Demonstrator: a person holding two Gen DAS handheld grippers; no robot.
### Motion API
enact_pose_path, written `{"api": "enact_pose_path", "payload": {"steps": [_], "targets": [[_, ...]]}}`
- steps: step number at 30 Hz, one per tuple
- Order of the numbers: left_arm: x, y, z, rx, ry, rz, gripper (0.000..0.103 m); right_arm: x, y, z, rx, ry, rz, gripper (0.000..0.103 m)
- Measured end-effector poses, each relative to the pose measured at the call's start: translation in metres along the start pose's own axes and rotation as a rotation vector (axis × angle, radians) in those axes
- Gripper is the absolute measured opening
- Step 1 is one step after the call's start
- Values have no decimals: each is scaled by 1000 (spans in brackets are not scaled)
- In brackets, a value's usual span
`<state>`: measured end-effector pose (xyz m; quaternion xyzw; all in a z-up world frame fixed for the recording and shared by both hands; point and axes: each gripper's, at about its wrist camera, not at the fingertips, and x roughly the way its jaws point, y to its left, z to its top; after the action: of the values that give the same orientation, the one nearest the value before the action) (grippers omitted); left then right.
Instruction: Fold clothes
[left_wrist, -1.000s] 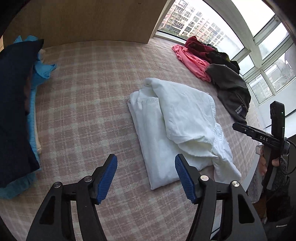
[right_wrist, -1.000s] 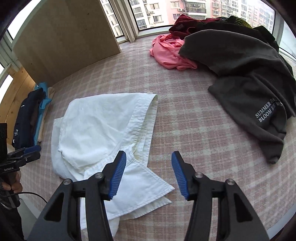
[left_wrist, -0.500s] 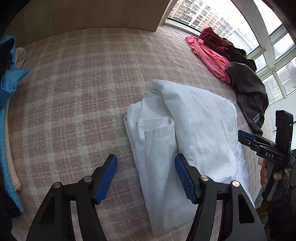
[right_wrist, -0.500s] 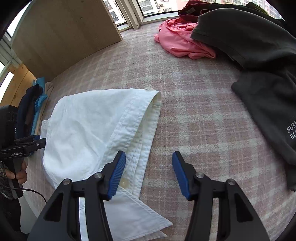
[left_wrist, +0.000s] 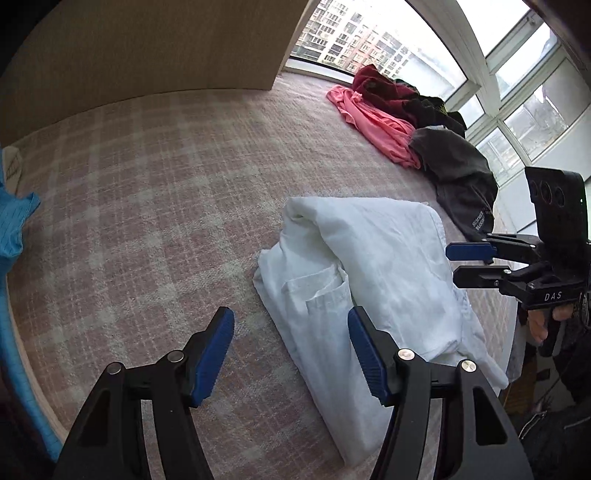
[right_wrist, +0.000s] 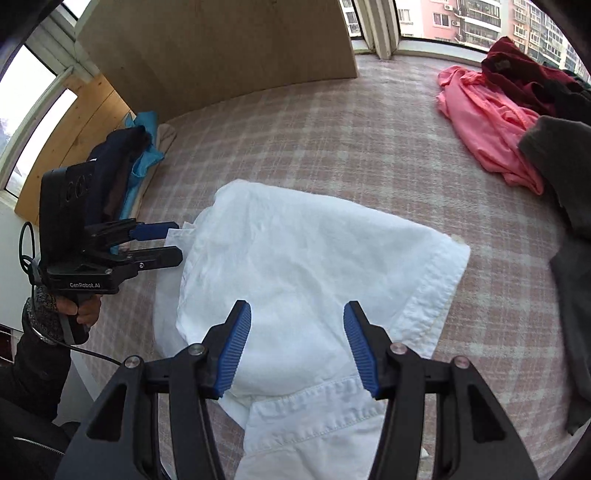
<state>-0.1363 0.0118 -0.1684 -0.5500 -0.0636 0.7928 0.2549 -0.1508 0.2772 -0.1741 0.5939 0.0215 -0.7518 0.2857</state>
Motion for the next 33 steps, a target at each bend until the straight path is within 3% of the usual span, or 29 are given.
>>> {"api": "enact_pose_path", "payload": {"steps": [3,13,17,23,33], "targets": [[4,5,3,43,27,-17,61,25,2,-7,-21,91,-32,52],[-2,22,-5,-3,30,-110,62,25,9,-17,-94,123,-85,51],[2,19,-3,8,37,-129,62,23,9,-18,-90,127,-81,52],[4,32,14,-39,17,-269,62,18,5,-24,-95,104,-60,52],[21,18,30,34,68,-373,62,13,6,-25,-93,107,-70,52]]}}
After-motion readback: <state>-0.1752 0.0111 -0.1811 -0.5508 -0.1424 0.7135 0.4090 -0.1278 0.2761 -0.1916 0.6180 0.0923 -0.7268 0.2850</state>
